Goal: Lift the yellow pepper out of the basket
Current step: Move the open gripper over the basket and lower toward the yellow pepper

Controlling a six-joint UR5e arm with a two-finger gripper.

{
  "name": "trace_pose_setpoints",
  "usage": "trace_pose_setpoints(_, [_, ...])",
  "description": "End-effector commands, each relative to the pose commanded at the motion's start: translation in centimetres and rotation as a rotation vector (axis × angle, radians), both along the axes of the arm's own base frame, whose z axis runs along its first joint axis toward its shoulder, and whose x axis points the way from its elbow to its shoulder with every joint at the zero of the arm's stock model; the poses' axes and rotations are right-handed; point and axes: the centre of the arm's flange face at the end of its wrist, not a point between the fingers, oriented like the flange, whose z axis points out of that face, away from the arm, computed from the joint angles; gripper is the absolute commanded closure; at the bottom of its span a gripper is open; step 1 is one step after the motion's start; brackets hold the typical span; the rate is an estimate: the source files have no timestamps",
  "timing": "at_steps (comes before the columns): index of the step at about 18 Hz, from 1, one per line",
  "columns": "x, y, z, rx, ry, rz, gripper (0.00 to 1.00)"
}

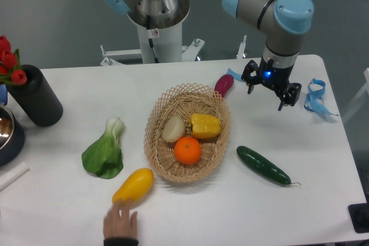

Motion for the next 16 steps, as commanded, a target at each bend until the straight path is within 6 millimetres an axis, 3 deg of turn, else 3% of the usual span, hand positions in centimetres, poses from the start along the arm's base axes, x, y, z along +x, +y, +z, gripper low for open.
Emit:
trace_pose_setpoints(3, [0.1, 0.0, 0.0, 0.014, -0.006, 0.002, 0.0])
trace_pose_setpoints(6, [1.5, 1.0, -0.6, 0.076, -0.04, -0.004, 0.0])
trace_pose_setpoints(9, [2.2, 1.4, 0.2, 0.108, -0.009, 0.023, 0.0])
trace_pose_setpoints(13, [4.0, 4.4, 0.1, 0.099, 0.006, -0.148, 0.0])
trace_pose_setpoints(16, [5.9, 7.2, -2.0, 0.081, -0.014, -0.307, 0.0])
